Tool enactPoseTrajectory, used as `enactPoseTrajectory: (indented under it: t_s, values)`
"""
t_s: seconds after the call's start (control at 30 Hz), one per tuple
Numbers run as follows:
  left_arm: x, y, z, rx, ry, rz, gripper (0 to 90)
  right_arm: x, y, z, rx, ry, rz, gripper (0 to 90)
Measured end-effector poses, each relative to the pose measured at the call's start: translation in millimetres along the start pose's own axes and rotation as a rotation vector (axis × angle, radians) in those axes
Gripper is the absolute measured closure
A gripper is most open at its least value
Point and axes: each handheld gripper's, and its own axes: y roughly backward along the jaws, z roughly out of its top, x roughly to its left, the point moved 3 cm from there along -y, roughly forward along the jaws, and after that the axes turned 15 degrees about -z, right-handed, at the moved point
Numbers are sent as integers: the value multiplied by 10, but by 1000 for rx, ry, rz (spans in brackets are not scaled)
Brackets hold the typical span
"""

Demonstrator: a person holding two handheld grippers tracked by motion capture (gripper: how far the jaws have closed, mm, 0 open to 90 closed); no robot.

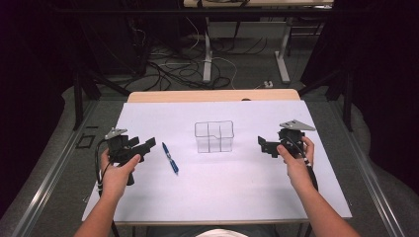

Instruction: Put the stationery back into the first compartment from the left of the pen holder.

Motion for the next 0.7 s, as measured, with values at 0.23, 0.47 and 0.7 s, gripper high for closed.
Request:
enactPoseTrajectory:
  t_s: [0.23,0.47,0.7]
  values:
    - [-4,-71,-7,29,99,16,378,-6,-21,-27,1,1,-3,0]
    - [54,-124,19,46,238,-4,409,-22,-37,-63,4,-12,-16,0]
    - [71,-183,16,71,362,-42,481,6,-19,-63,-9,-3,-12,0]
